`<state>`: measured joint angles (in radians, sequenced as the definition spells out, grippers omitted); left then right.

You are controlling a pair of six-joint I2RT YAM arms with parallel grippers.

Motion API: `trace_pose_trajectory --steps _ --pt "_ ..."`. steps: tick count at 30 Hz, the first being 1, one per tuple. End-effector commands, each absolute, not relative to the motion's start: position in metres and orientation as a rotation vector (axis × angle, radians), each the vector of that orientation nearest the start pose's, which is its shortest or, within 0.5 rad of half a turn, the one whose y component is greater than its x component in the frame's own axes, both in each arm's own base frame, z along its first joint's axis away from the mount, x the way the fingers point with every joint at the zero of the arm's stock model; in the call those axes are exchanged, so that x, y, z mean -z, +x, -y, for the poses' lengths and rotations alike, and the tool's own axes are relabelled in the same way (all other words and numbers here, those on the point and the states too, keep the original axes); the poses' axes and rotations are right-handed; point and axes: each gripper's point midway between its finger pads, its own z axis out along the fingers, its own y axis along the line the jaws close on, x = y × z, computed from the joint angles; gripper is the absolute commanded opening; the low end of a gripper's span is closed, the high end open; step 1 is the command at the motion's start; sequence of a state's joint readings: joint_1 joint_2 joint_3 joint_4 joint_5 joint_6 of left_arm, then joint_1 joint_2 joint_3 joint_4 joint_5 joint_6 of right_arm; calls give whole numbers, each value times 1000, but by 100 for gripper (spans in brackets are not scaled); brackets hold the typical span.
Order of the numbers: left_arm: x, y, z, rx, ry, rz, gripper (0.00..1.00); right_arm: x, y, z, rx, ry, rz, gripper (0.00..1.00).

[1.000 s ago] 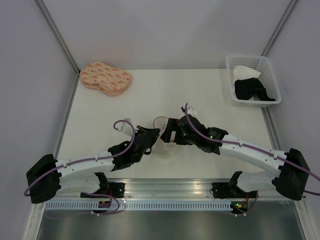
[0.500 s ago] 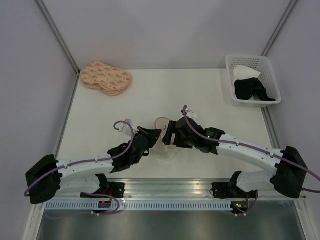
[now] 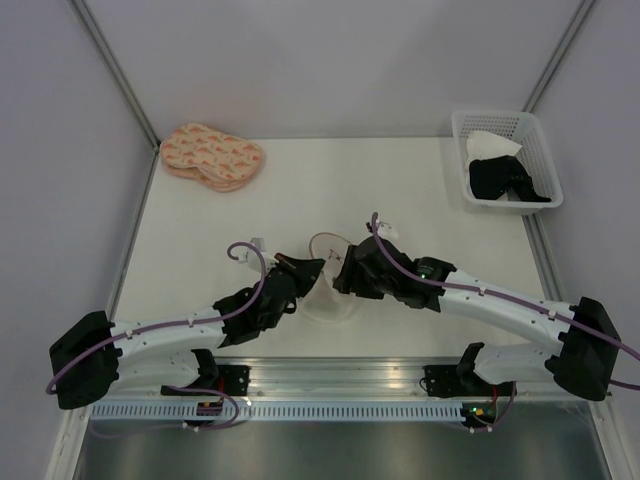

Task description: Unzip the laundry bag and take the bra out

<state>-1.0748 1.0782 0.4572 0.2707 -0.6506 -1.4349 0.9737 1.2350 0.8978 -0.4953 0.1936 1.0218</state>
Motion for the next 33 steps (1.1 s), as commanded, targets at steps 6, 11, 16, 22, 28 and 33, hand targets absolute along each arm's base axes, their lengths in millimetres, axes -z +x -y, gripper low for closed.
trace_pose_trajectory --steps 6,11,16,22,28,33 --pt "-180 234 279 1117 -768 -1804 2 -143 190 -305 -759 11 -2480 43" --pt "-180 233 275 1105 -769 -1806 2 -143 187 -313 -793 -24 -2487 10" --pt "-183 232 272 1098 -746 -1805 2 -139 184 -298 -714 -35 -2502 0" --pt "-188 224 257 1049 -680 -1822 2 -126 179 -271 -589 -28 -2526 0" --pt "-180 210 234 1028 -617 -1836 2 -109 179 -240 -398 -26 -2550 0" --pt "-168 199 211 999 -637 -1856 2 -111 176 -241 -418 -79 -2546 0"
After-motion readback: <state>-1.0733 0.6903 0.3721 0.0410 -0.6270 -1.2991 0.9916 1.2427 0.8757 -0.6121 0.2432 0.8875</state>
